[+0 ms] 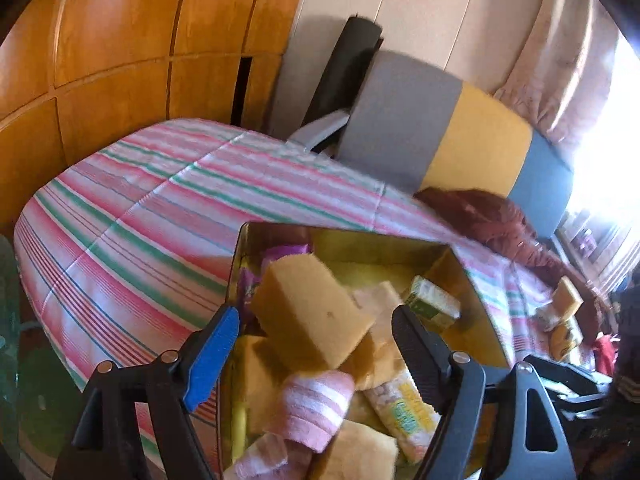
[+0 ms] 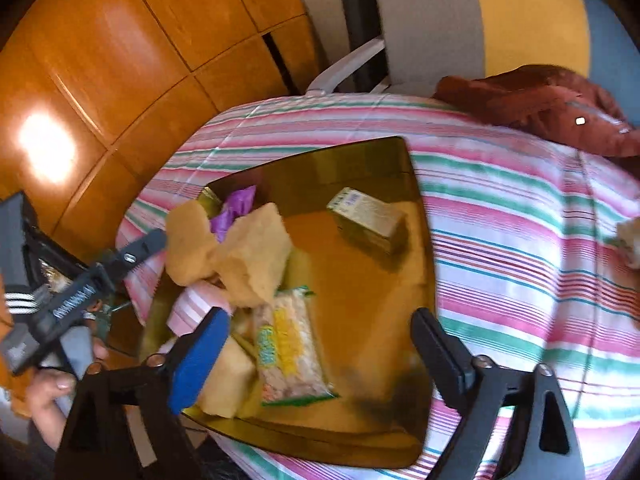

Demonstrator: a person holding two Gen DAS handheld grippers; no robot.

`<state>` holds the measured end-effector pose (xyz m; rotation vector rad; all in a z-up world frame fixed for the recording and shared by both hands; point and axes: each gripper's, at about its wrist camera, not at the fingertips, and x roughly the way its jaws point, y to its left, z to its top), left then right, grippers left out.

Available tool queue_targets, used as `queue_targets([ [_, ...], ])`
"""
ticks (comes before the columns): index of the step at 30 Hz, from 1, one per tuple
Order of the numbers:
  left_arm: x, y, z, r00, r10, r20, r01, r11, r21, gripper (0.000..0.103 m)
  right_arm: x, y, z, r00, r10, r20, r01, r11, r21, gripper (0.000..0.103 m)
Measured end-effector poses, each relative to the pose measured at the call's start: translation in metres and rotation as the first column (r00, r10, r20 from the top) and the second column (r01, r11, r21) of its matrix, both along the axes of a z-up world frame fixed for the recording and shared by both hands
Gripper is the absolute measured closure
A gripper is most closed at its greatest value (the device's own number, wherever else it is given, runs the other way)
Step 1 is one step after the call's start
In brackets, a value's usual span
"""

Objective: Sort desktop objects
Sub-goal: 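Open both tools to drop the box and sponge into the tray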

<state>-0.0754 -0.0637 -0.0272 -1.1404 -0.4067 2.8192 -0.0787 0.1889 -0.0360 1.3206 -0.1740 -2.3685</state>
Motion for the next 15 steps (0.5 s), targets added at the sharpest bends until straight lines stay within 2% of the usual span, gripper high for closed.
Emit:
queue_targets([
  [3,0.014,-0.004,0.0,1.0,0.017,-0.004,-0.016,0.999,0.032,0.025,0.011,0.01,0.003,0.999,-0.032,-0.026,0.033,0.999,0.018,0.005],
  [7,0.021,-0.001,-0.016,0.998,0.022,0.063,-0.02,0.999,-0.039,0.031,0.023,0.024,0.004,0.997,-0.075,-0.033,0.076,0.997,0.005,0.004],
  [9,0.019,0.002,-0.021,0.996,0.042,0.085,-0.034,0.995,-0.093,0.033,0.027,0.029,0.003,0.996,-0.086,-0.027,0.086,0.996,-0.002,0.004],
  [13,0.007,0.01,-0.026,0.992,0.033,0.12,-0.014,0.988,-0.156,0.033,0.036,0.031,0.003,0.995,-0.096,-0.037,0.097,0.995,0.017,0.004],
  [15,-0.004,0.015,-0.028,0.991,0.004,0.133,0.015,0.99,-0.14,0.033,0.041,0.032,0.003,0.994,-0.105,-0.039,0.106,0.994,0.03,0.004],
])
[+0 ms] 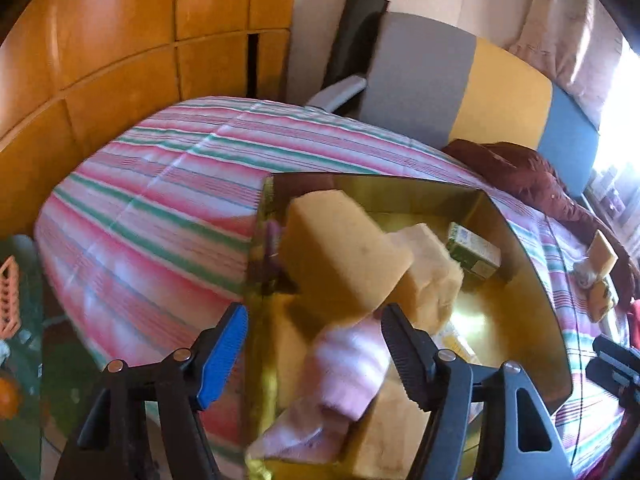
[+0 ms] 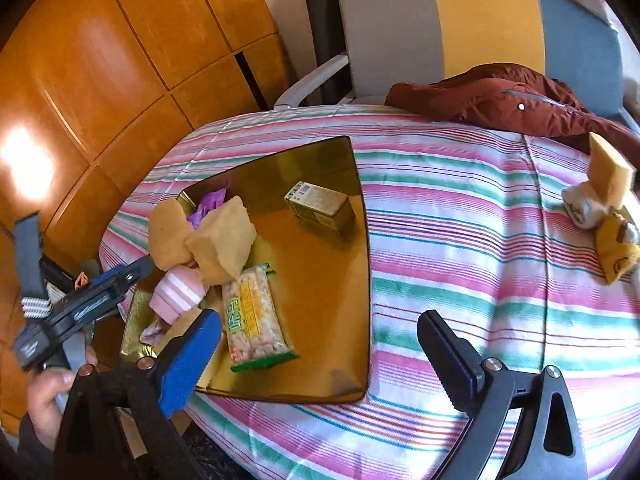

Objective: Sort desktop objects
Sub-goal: 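Open both tools to drop the box and sponge into the tray, then move both open tools back toward the remaining pile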

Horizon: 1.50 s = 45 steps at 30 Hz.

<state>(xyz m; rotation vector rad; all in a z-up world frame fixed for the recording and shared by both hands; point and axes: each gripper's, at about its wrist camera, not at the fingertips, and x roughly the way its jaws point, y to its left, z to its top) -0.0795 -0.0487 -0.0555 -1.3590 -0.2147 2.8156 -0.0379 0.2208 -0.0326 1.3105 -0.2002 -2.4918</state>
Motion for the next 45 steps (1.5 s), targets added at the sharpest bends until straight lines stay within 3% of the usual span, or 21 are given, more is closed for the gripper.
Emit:
queue_targets([
  [3,-0.025,0.01,0.003,0.997,-0.073,-0.022,0.075,0.99,0.121,0.031,0.005,0.002,0.0,1.0,-0.011,-0.003,0.011,1.0,0.022,0.003],
  [6,-0.041,0.02,0.013,0.994,-0.098,-0.055,0.106,0.978,0.179,0.03,0.007,0.007,0.0,0.999,-0.035,-0.002,0.035,0.999,0.031,0.003],
  [11,-0.033,0.025,0.028,0.985,-0.107,-0.134,0.132,0.972,0.192,0.026,0.013,0.024,0.0,0.996,-0.086,-0.007,0.086,0.995,0.041,0.003],
  [18,-0.012,0.026,0.025,0.989,-0.101,-0.105,0.119,0.977,0.18,0.024,0.022,0.056,-0.011,0.985,-0.17,-0.001,0.17,0.985,0.043,0.003],
  [28,0.023,0.071,0.034,0.958,-0.249,-0.14,0.268,0.954,0.138,0.024,0.045,0.107,-0.021,0.955,-0.298,-0.003,0.297,0.953,0.064,0.003],
  [37,0.041,0.125,0.036,0.902,-0.418,-0.107,0.431,0.885,0.178,0.025,0.06,0.164,-0.024,0.916,-0.399,0.041,0.396,0.916,0.063,0.001],
  [45,0.064,0.178,0.048,0.806,-0.579,-0.12,0.591,0.797,0.121,0.024,0.069,0.239,-0.003,0.859,-0.511,0.036,0.509,0.859,0.058,0.0],
])
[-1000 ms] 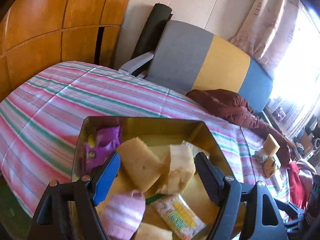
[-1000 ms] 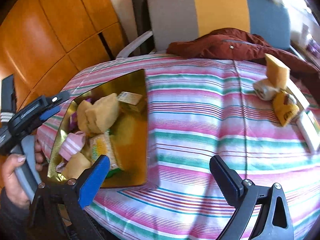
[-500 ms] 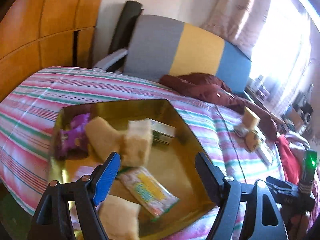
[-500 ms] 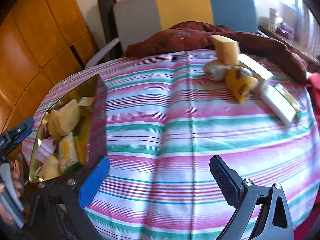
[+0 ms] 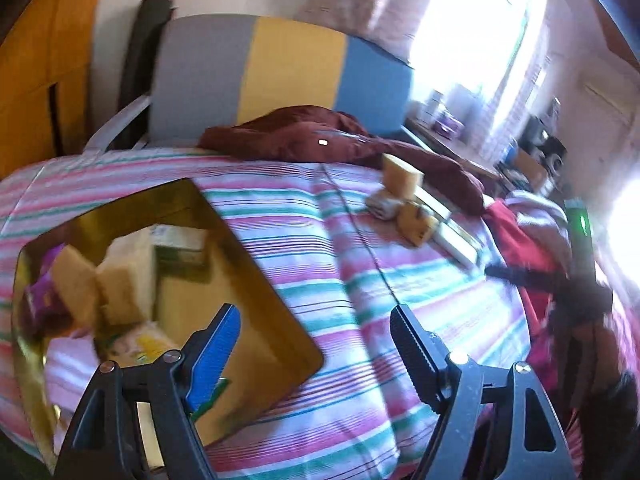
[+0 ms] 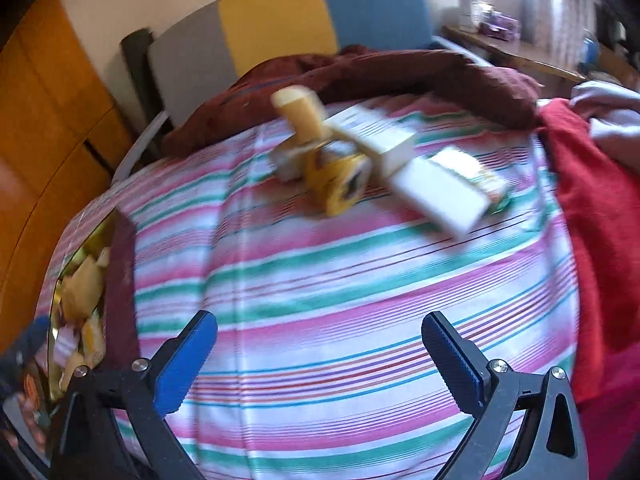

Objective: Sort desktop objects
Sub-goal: 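Move both open tools back toward the remaining pile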

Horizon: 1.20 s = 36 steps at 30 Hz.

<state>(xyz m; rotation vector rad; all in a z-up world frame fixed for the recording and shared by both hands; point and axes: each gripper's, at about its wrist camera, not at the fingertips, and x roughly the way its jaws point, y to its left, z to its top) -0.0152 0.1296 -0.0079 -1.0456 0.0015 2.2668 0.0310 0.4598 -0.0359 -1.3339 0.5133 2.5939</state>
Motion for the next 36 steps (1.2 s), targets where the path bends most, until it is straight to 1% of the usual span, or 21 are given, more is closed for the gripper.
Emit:
queue_targets([
  [1,0.005,0.009,0.0,0.999,-0.032,-0.009,0.032,0.999,-0.01,0.024,0.002,0.011,0.002,1.0,-0.02,-0.003,0.02,1.0,-0.001,0.0],
  [5,0.019,0.027,0.0,0.994,-0.109,-0.019,0.109,0.994,-0.028,0.024,0.005,0.051,0.007,0.995,-0.102,-0.001,0.102,0.995,0.015,0.0],
  [7,0.023,0.033,0.0,0.991,-0.135,-0.024,0.135,0.99,-0.035,0.024,0.007,0.072,0.007,0.991,-0.132,0.0,0.132,0.991,-0.003,0.0],
  [10,0.028,0.042,-0.002,0.986,-0.164,-0.024,0.162,0.985,-0.05,0.024,0.008,0.091,0.005,0.987,-0.162,0.006,0.162,0.987,-0.014,0.0],
  [15,0.027,0.05,-0.006,0.985,-0.174,0.0,0.174,0.983,-0.055,0.024,-0.001,0.11,0.0,0.984,-0.177,0.016,0.177,0.984,-0.015,0.0],
  [19,0.025,0.055,-0.01,0.984,-0.18,0.019,0.18,0.982,-0.059,0.024,-0.016,0.127,-0.006,0.98,-0.2,0.023,0.2,0.98,-0.002,0.0],
  [23,0.02,0.058,-0.015,0.984,-0.174,0.044,0.176,0.982,-0.06,0.024,-0.038,0.141,-0.016,0.977,-0.204,0.061,0.2,0.978,0.062,0.0],
  [25,0.017,0.061,-0.017,0.984,-0.171,0.056,0.174,0.983,-0.059,0.024,-0.05,0.148,-0.023,0.976,-0.202,0.085,0.196,0.978,0.076,0.0],
  [31,0.009,0.07,-0.022,0.982,-0.172,0.075,0.177,0.982,-0.068,0.024,-0.079,0.167,-0.04,0.97,-0.218,0.11,0.207,0.973,0.098,0.001],
  [34,0.004,0.076,-0.024,0.981,-0.177,0.086,0.183,0.98,-0.073,0.024,-0.093,0.177,-0.05,0.967,-0.224,0.124,0.21,0.971,0.118,0.003],
  [35,0.003,0.079,-0.026,0.98,-0.177,0.089,0.184,0.98,-0.076,0.024,-0.098,0.179,-0.056,0.966,-0.218,0.14,0.201,0.972,0.124,0.007],
  [36,0.001,0.081,-0.026,0.98,-0.178,0.092,0.185,0.98,-0.078,0.024,-0.101,0.18,-0.06,0.966,-0.209,0.151,0.191,0.973,0.13,0.008],
])
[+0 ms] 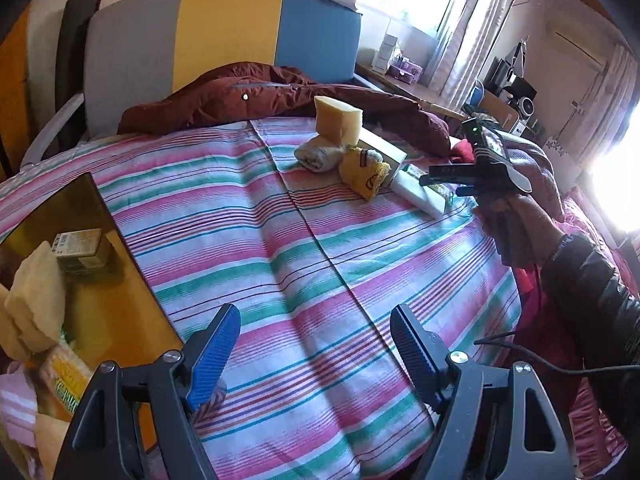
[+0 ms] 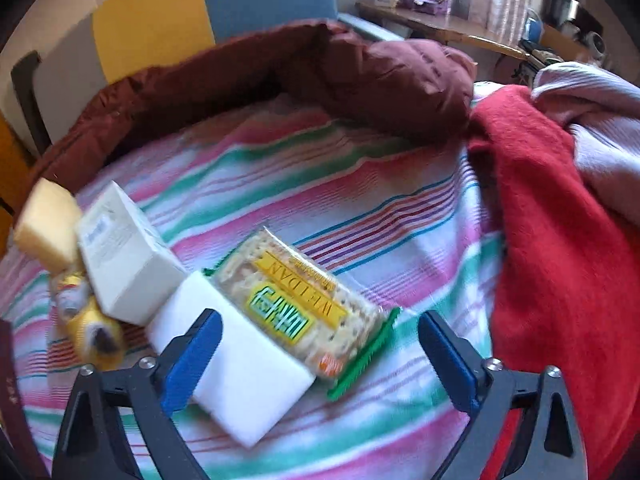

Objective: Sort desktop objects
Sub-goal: 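Move both open tools back toward the remaining pile, then grasp the WEIDAN cracker pack with the right tool while the left tool grasps a yellow sponge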

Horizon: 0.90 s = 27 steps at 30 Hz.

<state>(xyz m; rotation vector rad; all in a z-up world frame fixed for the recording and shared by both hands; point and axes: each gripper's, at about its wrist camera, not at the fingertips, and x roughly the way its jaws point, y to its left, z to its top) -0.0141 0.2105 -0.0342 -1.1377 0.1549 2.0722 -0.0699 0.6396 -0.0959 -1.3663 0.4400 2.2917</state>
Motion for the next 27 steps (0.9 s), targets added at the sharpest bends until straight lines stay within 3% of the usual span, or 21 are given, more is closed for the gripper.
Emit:
queue_targets([
  [14,-0.026,0.054,0.003,0.999,-0.035,0.016,0.035,0.999,0.001,0.024,-0.009,0.024,-0.014,0.999,0.028,0.034,-0.029,0.999,0.03,0.016],
  [18,-0.042,0.071,0.01,0.999,-0.022,0.047,0.021,0.999,0.024,0.024,-0.008,0.023,-0.012,0.999,0.047,0.02,-0.047,0.999,-0.01,0.034],
  [20,-0.051,0.078,0.013,0.998,-0.014,0.061,0.012,0.999,0.035,0.024,-0.008,0.022,-0.01,0.998,0.059,0.016,-0.059,0.998,-0.015,0.038],
  [27,-0.093,0.103,0.022,0.992,0.039,0.123,-0.049,0.995,0.081,0.024,-0.005,0.023,-0.01,0.998,0.053,0.022,-0.053,0.998,-0.026,0.039],
])
